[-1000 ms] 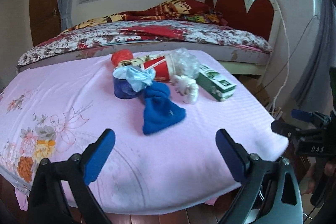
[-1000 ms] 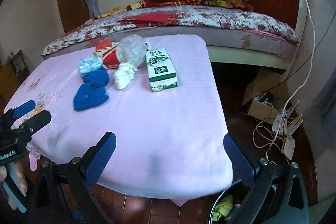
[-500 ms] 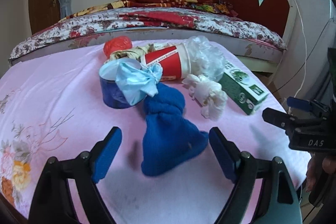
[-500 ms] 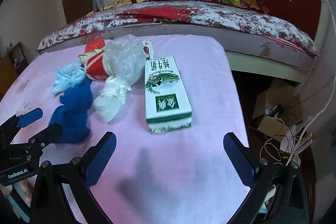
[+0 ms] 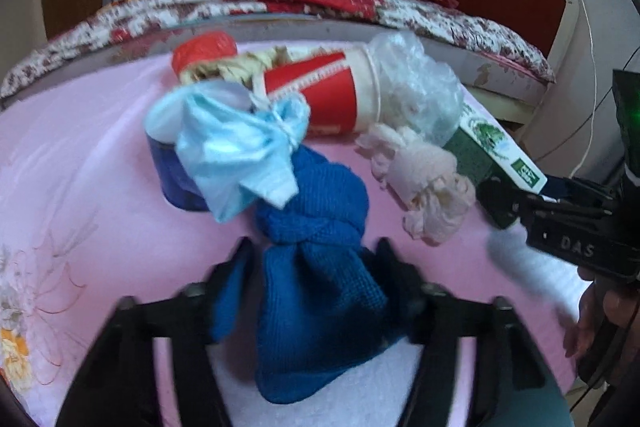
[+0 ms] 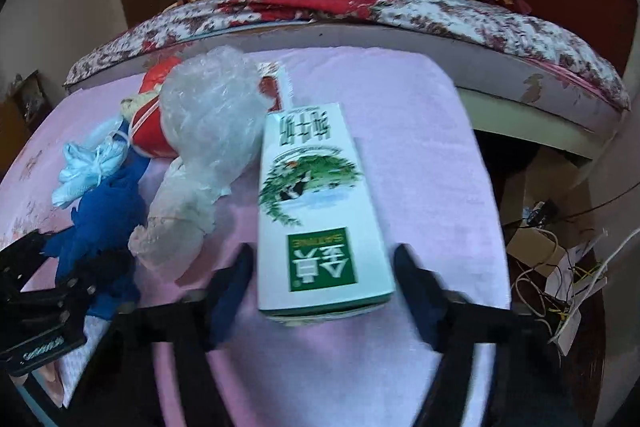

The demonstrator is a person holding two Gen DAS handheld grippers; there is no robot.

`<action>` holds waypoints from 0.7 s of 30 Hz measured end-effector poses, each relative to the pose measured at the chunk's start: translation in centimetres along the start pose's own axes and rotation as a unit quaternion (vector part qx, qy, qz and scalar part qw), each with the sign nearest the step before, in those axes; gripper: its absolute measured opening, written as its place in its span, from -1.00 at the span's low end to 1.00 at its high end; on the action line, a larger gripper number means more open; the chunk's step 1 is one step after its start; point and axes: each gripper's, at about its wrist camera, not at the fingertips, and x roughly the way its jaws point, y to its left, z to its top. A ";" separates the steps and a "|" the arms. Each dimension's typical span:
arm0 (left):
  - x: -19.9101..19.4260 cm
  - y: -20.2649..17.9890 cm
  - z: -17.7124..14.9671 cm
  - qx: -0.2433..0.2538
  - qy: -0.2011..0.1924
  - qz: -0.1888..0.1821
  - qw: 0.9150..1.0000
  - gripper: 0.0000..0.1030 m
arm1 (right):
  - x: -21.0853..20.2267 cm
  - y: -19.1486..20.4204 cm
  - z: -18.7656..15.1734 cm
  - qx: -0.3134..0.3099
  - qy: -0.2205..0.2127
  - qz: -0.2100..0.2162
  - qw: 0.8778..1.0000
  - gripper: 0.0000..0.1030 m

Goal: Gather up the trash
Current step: 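Grasp the green-and-white milk carton with the right tool while the left tool grasps the blue cloth, then carry the carton and blue cloth over the black bin and release both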

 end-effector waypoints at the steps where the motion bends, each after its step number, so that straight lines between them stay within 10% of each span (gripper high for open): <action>1: -0.2 -0.1 0.0 0.001 -0.002 0.001 1.000 -0.25 | -0.2 0.1 -0.2 -0.002 -0.002 -0.002 1.000 0.11; 5: -1.5 -0.2 -0.9 0.004 -0.007 -0.024 1.000 -0.74 | -1.2 0.2 -1.1 -0.023 0.000 -0.010 1.000 0.10; 21: -7.3 -2.0 -4.4 0.015 -0.035 -0.038 0.999 -0.80 | -10.5 -1.1 -6.0 -0.037 -0.030 -0.033 0.998 0.08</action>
